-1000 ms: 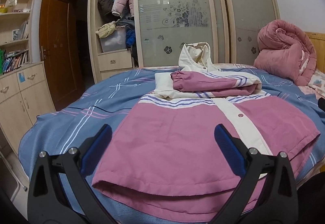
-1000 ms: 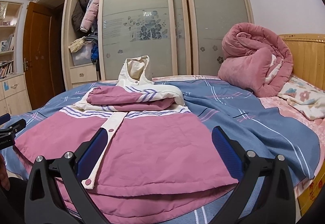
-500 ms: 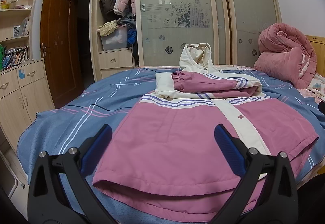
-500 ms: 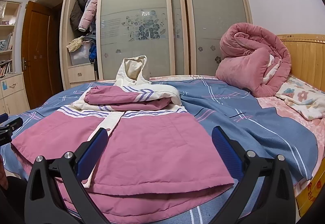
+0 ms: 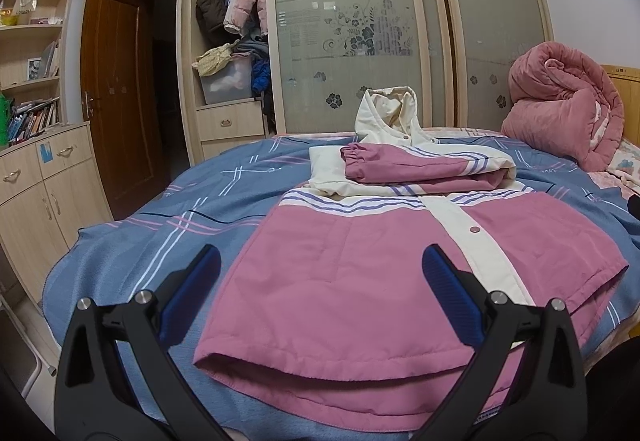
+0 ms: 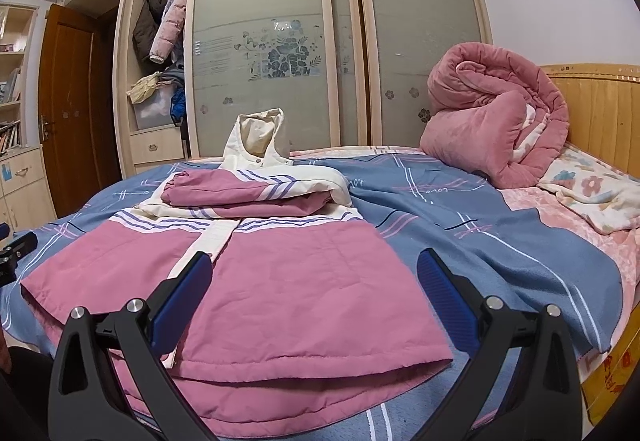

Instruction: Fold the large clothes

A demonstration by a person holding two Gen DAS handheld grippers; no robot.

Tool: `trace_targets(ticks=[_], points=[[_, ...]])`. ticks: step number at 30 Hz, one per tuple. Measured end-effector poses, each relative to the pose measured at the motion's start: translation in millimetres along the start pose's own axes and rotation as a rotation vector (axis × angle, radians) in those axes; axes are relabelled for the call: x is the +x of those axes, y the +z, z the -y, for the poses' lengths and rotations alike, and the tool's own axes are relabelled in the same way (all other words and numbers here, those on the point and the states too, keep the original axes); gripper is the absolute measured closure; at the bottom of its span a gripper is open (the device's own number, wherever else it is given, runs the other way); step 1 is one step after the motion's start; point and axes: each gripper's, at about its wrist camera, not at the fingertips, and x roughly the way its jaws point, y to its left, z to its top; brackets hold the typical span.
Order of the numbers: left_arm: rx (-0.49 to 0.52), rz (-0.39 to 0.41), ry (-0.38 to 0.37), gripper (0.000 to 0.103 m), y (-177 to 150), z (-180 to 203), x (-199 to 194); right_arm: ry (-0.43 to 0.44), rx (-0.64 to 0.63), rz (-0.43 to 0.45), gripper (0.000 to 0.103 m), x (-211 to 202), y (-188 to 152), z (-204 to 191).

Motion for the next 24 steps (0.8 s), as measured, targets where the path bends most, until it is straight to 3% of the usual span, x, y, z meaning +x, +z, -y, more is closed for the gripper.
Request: trace_targets(ticks=[4, 8, 13, 15, 17, 19, 22, 24], points=[[-0.018, 0.044, -0.002, 0.002, 9, -10, -27, -0.008, 0.006, -0.010, 0.001, -24, 20, 1], [-0.028, 0.118, 0.006, 0.002, 21, -18, -67, -0.010, 0.023, 0.082, 0.001, -80, 41, 11], [0.023, 0.133, 0.030, 0.002, 35, -23, -105, -0.010, 0.073, 0.174, 0.001, -107, 13, 35], [0.029, 0.136, -0.018, 0.002, 47, -24, -119, -0.028, 0.081, 0.131, 0.001, -93, 10, 44], [0.013, 0.167, -0.089, 0.002, 54, -26, -126, 0.005, 0.138, 0.088, 0.001, -78, 11, 55], [0.025, 0.195, -0.107, 0.002, 66, -18, -122, 0.056, 0.208, 0.043, 0.001, -65, 9, 62], [0.050, 0.173, -0.124, 0.002, 89, 0, -88, 0.109, 0.288, -0.001, 0.001, -47, 6, 64], [0.021, 0.168, -0.200, 0.002, 107, 9, -52, 0.112, 0.298, -0.064, 0.001, -24, 8, 57]])
